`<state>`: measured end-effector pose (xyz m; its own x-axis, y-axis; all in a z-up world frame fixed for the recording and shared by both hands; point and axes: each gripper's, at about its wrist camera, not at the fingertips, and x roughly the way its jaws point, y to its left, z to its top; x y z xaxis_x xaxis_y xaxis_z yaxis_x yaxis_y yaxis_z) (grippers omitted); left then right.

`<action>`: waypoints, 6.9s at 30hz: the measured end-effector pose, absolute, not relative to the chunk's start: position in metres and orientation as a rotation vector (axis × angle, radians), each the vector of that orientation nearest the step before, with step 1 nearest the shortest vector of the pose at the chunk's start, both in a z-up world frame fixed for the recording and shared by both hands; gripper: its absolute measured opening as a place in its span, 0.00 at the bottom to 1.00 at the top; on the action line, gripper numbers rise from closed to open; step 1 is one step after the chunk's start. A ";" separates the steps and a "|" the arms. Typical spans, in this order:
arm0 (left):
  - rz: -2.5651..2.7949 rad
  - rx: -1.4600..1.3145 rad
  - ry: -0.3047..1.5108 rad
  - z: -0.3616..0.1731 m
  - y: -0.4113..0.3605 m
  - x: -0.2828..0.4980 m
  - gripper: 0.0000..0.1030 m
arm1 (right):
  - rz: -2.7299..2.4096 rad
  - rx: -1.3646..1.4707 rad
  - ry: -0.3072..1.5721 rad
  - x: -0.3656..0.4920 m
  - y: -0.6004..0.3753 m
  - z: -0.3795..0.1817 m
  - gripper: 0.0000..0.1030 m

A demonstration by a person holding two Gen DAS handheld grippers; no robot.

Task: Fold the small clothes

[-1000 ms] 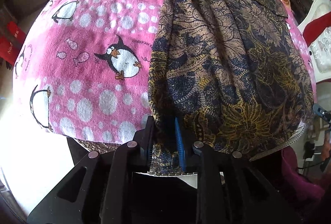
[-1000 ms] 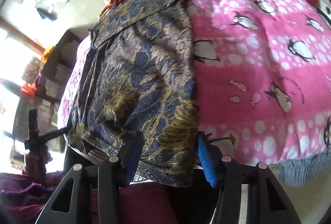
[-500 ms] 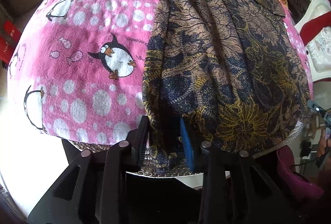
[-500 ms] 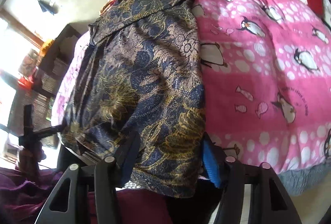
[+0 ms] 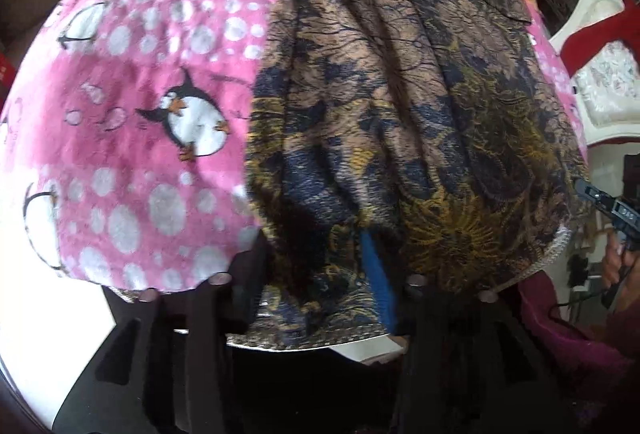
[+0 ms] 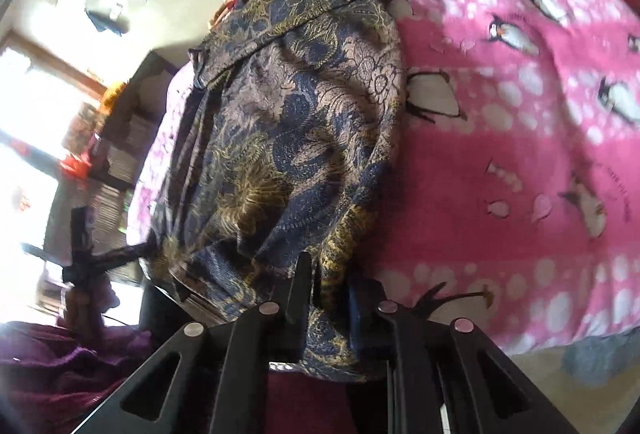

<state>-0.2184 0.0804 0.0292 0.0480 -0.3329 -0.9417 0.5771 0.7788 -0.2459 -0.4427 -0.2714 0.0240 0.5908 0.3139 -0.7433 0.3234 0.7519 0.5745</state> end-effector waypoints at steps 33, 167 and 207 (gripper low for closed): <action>-0.697 0.245 1.336 0.056 0.087 -0.186 0.24 | 0.065 0.699 0.745 -0.419 -0.285 0.095 0.08; -0.887 0.218 1.143 0.066 -0.024 -0.010 0.15 | -0.269 0.535 0.791 -0.263 -0.401 0.071 0.05; -0.532 0.108 1.086 0.040 -0.050 0.065 0.53 | -0.417 0.318 0.805 -0.081 -0.415 0.080 0.44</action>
<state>0.0645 -0.0500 0.0403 0.3539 -0.3591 -0.8636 0.4625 0.8697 -0.1721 -0.0811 -0.4149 0.0801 0.6192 -0.2374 -0.7485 0.4747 0.8725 0.1159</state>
